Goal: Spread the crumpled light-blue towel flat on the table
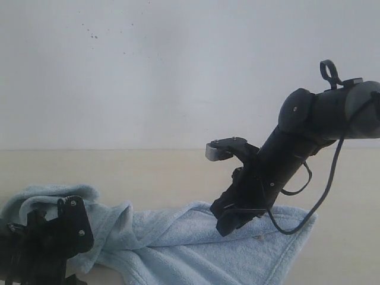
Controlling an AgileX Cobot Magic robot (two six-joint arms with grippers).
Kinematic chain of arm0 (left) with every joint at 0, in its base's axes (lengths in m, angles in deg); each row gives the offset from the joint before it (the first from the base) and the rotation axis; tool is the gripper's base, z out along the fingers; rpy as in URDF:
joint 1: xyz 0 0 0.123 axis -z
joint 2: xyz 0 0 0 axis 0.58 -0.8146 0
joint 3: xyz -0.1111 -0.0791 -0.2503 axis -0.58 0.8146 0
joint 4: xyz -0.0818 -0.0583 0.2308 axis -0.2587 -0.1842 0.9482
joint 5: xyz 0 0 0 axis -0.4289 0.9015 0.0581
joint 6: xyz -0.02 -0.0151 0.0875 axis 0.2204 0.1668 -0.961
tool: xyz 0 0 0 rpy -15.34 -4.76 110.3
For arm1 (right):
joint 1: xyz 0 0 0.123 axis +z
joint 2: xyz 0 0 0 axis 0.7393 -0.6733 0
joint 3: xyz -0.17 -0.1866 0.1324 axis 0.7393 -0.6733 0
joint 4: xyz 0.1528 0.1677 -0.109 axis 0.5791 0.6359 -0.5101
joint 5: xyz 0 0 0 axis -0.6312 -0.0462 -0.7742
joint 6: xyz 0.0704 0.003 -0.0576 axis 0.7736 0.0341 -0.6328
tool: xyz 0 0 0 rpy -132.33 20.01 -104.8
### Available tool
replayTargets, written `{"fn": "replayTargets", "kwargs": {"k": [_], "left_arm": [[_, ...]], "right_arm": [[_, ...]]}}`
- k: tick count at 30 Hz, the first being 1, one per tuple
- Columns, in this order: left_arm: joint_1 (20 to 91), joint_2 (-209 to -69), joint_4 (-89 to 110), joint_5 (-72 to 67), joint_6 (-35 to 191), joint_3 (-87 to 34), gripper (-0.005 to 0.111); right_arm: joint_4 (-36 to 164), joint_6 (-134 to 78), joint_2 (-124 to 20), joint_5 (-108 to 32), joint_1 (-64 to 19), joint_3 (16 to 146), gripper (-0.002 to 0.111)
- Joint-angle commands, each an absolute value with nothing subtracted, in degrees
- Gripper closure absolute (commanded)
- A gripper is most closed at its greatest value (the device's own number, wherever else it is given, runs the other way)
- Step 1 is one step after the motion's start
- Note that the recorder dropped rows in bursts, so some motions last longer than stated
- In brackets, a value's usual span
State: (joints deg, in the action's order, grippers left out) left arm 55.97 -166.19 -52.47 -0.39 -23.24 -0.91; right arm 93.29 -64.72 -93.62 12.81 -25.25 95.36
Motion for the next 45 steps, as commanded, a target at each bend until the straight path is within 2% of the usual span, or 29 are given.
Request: {"fn": "replayTargets", "kwargs": {"k": [1, 8, 11, 15, 18, 28, 30, 32, 36, 37, 38, 45], "left_arm": [[56.1, -167.9, -52.7, 0.5, -22.5, -2.3, 0.051], [56.1, -171.6, -53.1, -0.1, -21.9, -4.3, 0.053], [56.1, -171.9, -53.1, -0.6, -19.6, -5.4, 0.063], [56.1, -170.6, -53.1, -1.3, -14.0, -7.0, 0.084], [56.1, -168.8, -53.1, -1.4, -12.6, -7.2, 0.092], [56.1, -161.8, -53.5, 0.5, -10.0, -7.2, 0.092], [56.1, -161.2, -53.0, 4.3, -10.1, -6.8, 0.090], [56.1, -161.3, -50.8, 7.7, -10.1, -6.2, 0.083], [56.1, -162.4, -50.1, 5.5, -9.6, -4.5, 0.050], [56.1, -162.7, -50.1, 4.0, -9.4, -4.1, 0.046], [56.1, -162.9, -50.1, 3.0, -8.5, -3.8, 0.044], [56.1, -165.8, -50.1, 1.5, -7.9, -3.0, 0.045]], "right_arm": [[93.4, -65.3, -93.3, 12.0, -25.2, 95.7, 0.070], [93.4, -65.4, -93.3, 11.7, -25.2, 95.7, 0.070], [93.4, -65.4, -93.3, 11.7, -25.2, 95.7, 0.070], [93.4, -65.4, -93.3, 11.7, -25.2, 95.7, 0.070], [93.4, -65.4, -93.3, 11.7, -25.2, 95.7, 0.070], [93.4, -65.3, -93.3, 11.9, -25.2, 95.7, 0.070], [93.4, -65.3, -93.3, 12.2, -25.2, 95.7, 0.070], [93.4, -65.3, -93.3, 12.2, -25.2, 95.7, 0.070], [93.4, -65.3, -93.3, 12.2, -25.2, 95.7, 0.070], [93.4, -65.3, -93.3, 12.2, -25.2, 95.7, 0.070], [93.4, -65.3, -93.3, 12.2, -25.2, 95.7, 0.070], [93.4, -65.3, -93.3, 11.7, -25.2, 95.7, 0.070]]}}
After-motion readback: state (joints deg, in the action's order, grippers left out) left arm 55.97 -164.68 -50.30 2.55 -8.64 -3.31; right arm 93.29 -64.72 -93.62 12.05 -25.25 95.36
